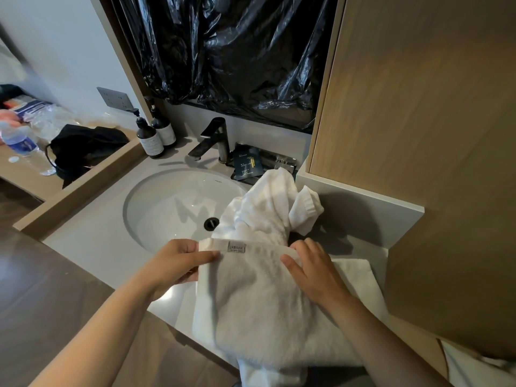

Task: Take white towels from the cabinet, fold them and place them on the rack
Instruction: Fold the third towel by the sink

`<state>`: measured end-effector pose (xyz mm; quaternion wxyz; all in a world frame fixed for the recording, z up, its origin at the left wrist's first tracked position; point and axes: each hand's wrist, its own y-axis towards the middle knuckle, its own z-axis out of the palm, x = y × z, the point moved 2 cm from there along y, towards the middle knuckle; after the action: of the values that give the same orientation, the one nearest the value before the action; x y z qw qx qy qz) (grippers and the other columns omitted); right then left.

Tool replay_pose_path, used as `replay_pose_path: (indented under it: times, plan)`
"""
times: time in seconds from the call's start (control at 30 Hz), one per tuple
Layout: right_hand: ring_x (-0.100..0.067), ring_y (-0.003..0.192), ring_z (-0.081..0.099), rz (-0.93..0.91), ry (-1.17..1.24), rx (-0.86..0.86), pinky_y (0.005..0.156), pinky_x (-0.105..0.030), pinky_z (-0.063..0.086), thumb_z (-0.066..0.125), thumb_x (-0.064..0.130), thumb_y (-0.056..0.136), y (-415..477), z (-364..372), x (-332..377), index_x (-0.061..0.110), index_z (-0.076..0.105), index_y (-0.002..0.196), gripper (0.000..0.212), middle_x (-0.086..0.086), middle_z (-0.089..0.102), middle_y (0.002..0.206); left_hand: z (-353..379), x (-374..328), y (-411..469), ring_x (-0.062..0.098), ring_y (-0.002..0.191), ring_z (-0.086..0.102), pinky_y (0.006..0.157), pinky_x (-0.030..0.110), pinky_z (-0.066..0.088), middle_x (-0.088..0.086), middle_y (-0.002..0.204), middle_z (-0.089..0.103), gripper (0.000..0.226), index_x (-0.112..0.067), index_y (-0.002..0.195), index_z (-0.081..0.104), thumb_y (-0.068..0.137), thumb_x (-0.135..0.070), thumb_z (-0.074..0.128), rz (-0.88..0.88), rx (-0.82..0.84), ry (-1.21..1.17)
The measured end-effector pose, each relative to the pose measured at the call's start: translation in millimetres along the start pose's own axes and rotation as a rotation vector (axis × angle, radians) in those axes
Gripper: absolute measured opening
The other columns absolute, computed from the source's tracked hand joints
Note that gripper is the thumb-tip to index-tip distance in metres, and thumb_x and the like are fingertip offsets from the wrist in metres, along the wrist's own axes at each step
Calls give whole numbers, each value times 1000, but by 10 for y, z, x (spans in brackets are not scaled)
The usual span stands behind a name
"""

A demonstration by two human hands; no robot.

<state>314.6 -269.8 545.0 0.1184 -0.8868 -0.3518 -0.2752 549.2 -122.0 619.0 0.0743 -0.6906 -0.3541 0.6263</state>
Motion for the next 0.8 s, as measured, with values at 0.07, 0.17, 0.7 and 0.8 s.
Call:
replay_pose_path:
  times: [0.07,0.17,0.7,0.8]
  plan:
    - [-10,107,47,-54,79,0,95,-27,40,25,67,92,6,-65,139,24,54,117,58,10,50,113,21,4,-40,16,66,59,61,22,51,12,72,58,38,4,77,57,74,-27,78,80,-34,-70]
    - [-2,115,48,-129,260,39,99,-22,38,34,58,98,86,-144,484,28,51,130,48,16,51,123,92,-60,-114,21,65,39,56,24,39,10,70,38,45,16,84,48,86,-22,72,238,-97,-8]
    - [-7,80,53,-214,316,27,73,-26,42,53,35,98,107,-241,862,20,55,86,19,12,56,82,203,-11,-305,15,64,51,63,35,41,4,68,55,58,-1,83,62,71,-58,72,347,-78,86]
    - [-3,76,53,-187,295,83,69,-21,40,59,35,94,122,-269,738,29,55,80,16,13,57,79,162,-116,-238,13,67,60,67,36,50,0,74,66,23,-9,82,66,81,-30,76,390,-123,220]
